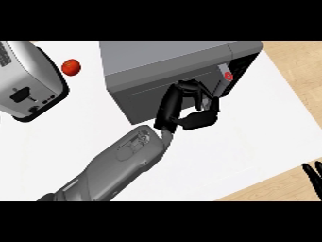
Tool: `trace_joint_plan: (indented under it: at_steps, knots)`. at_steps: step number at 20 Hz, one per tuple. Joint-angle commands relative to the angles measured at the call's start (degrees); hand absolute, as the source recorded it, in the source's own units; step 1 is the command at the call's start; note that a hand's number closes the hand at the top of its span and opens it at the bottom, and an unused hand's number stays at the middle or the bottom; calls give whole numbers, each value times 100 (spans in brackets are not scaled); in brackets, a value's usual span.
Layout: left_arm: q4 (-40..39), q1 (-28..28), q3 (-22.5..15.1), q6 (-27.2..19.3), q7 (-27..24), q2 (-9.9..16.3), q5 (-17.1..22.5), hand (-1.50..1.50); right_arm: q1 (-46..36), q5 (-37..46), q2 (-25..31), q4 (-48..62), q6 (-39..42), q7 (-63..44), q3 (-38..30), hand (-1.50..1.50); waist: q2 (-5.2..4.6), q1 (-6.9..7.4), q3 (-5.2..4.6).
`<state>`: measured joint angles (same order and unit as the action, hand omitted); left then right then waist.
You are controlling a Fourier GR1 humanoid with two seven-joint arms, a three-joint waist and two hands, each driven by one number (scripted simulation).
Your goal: Pick up the milk, place it into the microwave and close the microwave
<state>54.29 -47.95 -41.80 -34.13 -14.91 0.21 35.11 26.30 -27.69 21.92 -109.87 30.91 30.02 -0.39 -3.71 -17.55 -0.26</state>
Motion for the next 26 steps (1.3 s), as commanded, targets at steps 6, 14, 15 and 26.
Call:
trace_joint_plan:
  at_steps: [6, 14, 15, 26]
  knots:
    - [-539, -491, 196, 35, -356, -19, 341, 150, 43, -388, 194, -235, 207, -96, -77, -150, -88, -163, 15]
    - [-559, -492, 173, -55, -605, -19, 609, 150, 49, -631, 320, -467, 276, -207, -102, -150, -101, -234, 12]
    - [-595, -546, 168, -48, -607, -18, 601, 150, 35, -655, 360, -490, 299, -196, -155, -150, -90, -235, 18]
    - [-674, -509, 104, -201, -914, -18, 779, 150, 170, -1081, 475, -726, 381, -314, -198, -150, -133, -345, 21]
